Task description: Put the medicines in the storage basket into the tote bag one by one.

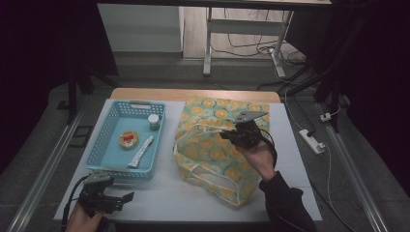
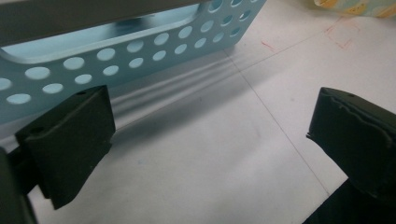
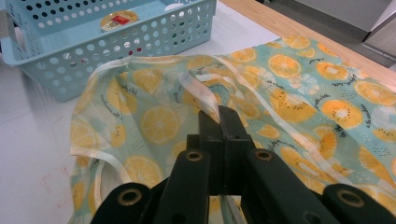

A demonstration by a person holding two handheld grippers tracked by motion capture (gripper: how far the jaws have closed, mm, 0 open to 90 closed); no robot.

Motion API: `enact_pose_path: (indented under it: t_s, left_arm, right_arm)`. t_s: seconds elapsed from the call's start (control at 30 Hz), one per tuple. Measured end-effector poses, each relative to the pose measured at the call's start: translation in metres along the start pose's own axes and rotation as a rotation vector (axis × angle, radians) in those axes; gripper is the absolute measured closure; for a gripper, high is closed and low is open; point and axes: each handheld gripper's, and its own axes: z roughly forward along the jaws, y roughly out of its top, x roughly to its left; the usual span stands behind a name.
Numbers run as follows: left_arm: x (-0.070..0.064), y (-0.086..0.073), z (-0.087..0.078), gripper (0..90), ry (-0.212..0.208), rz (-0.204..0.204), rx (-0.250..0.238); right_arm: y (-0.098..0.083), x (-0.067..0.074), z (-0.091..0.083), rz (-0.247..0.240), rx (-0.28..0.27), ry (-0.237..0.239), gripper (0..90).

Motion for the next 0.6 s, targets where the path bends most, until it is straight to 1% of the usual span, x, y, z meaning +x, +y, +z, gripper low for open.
enact_pose_path:
  t_s: [0.1, 0.27, 0.4, 0.5, 0.6]
  left_arm:
    - [0.0012, -0.0002, -0.0008, 0.0, -0.009, -0.007, -0.007]
    - [0.0012, -0.0002, -0.0014, 0.0, -0.019, -0.003, -0.010]
    - [0.0024, -0.0002, -0.0021, 0.0, -0.040, -0.018, -0.013]
    - [0.0025, 0.0004, -0.0031, 0.0, -0.046, -0.015, -0.011]
    - [0.0030, 0.0009, -0.0047, 0.0, -0.054, -0.013, -0.021]
  right_arm:
    - [-0.0003, -0.0002, 0.0003, 0.001, 0.001, 0.000, 90.0]
    - [-0.0010, -0.0001, 0.0012, 0.001, 0.002, 0.006, 90.0]
    - [-0.0015, -0.0001, 0.0021, 0.001, 0.004, 0.009, 90.0]
    - [-0.0017, -0.0001, 0.0025, 0.001, 0.004, 0.011, 90.0]
    - [-0.0019, -0.0001, 0.0025, 0.001, 0.006, 0.013, 90.0]
